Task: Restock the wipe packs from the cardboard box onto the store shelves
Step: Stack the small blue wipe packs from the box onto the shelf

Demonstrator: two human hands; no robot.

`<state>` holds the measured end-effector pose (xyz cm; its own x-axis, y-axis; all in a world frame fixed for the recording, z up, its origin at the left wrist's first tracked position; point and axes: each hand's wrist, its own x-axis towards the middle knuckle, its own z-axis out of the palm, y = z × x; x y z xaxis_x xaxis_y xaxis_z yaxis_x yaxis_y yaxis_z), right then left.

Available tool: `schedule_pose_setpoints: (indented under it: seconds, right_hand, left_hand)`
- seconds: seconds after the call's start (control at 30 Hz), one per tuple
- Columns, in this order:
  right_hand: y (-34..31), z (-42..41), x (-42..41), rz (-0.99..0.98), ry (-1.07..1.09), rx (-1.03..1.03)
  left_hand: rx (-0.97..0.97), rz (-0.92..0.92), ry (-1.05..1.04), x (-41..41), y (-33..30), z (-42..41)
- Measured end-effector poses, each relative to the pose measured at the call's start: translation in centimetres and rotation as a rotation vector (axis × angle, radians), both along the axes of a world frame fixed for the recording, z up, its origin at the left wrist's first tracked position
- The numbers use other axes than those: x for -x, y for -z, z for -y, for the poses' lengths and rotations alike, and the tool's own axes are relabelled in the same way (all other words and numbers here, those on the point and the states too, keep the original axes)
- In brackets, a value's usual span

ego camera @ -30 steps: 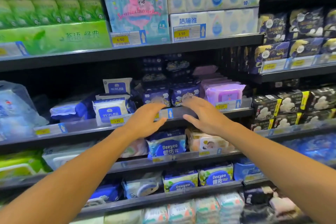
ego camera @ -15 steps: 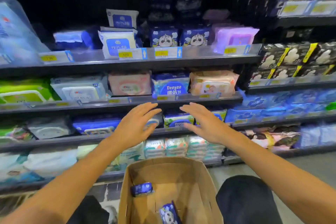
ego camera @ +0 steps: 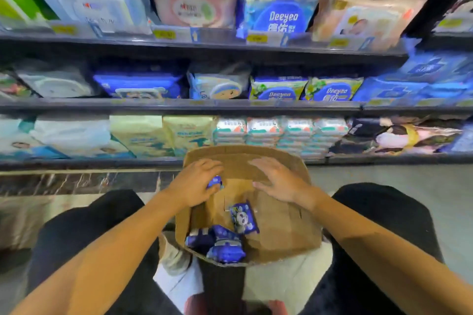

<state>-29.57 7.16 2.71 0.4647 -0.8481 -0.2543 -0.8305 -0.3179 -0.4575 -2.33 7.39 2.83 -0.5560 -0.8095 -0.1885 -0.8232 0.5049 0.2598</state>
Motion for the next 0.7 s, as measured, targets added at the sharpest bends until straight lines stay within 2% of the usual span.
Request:
schedule_pose_setpoints:
  seconds: [0.23,0.5,0.7]
  right_hand:
    - [7.3,-2.0,-0.7,-0.178,-0.015,-0.302]
    - [10.3,-2.1,-2.7,-0.322,-0.086,-0.454]
    - [11.8,-2.0,-3.9,-0.281,-0.053,-0.512]
  left_hand:
    - [-0.31,0.145,0.097,2.0,4.0,-1.9]
    - [-0.706,0.206,0.148,3.6,9.1,-5.2]
    - [-0.899,0.257,0.243,4.9,11.6,-7.5]
